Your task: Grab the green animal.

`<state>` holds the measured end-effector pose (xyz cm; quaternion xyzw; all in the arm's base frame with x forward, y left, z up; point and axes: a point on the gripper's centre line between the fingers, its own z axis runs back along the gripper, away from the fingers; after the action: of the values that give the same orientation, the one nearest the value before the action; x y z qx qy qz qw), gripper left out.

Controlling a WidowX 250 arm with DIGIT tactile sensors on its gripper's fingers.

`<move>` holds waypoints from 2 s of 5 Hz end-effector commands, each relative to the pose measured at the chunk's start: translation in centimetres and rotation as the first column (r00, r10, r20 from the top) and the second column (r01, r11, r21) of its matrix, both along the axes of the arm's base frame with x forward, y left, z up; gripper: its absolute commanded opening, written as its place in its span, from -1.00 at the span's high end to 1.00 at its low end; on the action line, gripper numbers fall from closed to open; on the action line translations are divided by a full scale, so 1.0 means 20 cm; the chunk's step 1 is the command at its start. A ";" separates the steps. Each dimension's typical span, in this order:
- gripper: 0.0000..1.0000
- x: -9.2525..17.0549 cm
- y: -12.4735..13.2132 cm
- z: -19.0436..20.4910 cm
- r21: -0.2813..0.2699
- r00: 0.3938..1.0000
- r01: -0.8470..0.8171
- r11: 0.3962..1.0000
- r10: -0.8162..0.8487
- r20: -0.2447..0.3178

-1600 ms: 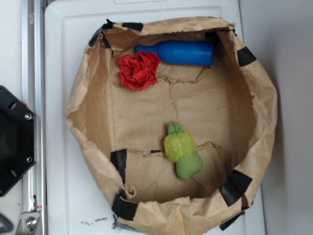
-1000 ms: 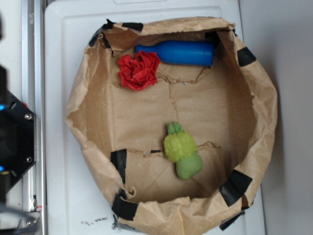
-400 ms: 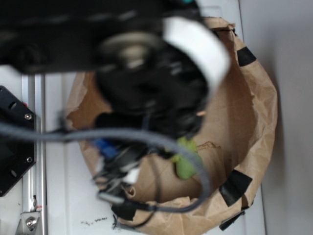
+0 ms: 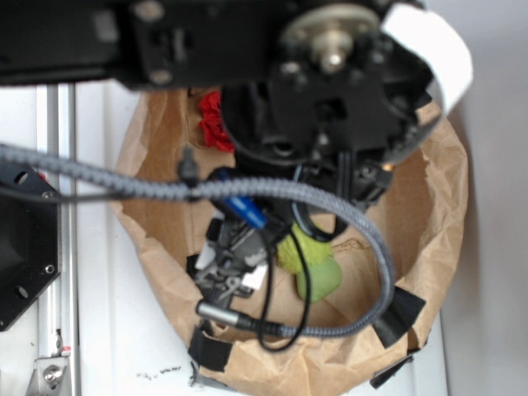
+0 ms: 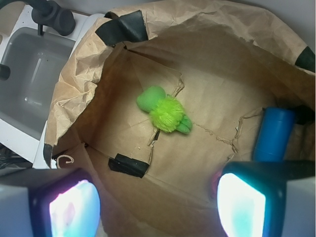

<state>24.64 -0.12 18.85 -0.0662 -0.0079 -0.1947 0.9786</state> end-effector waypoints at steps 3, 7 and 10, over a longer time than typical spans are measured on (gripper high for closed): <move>-1.00 0.10 0.05 -0.16 0.082 0.992 0.111 0.990 -0.115 0.042; -1.00 0.13 -0.10 -0.41 0.184 0.814 0.531 0.827 -0.558 0.162; -1.00 0.26 -0.26 -0.64 0.125 0.730 0.658 0.743 -0.670 0.137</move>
<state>29.11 -4.05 4.56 -0.0282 -0.0367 -0.5235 0.8508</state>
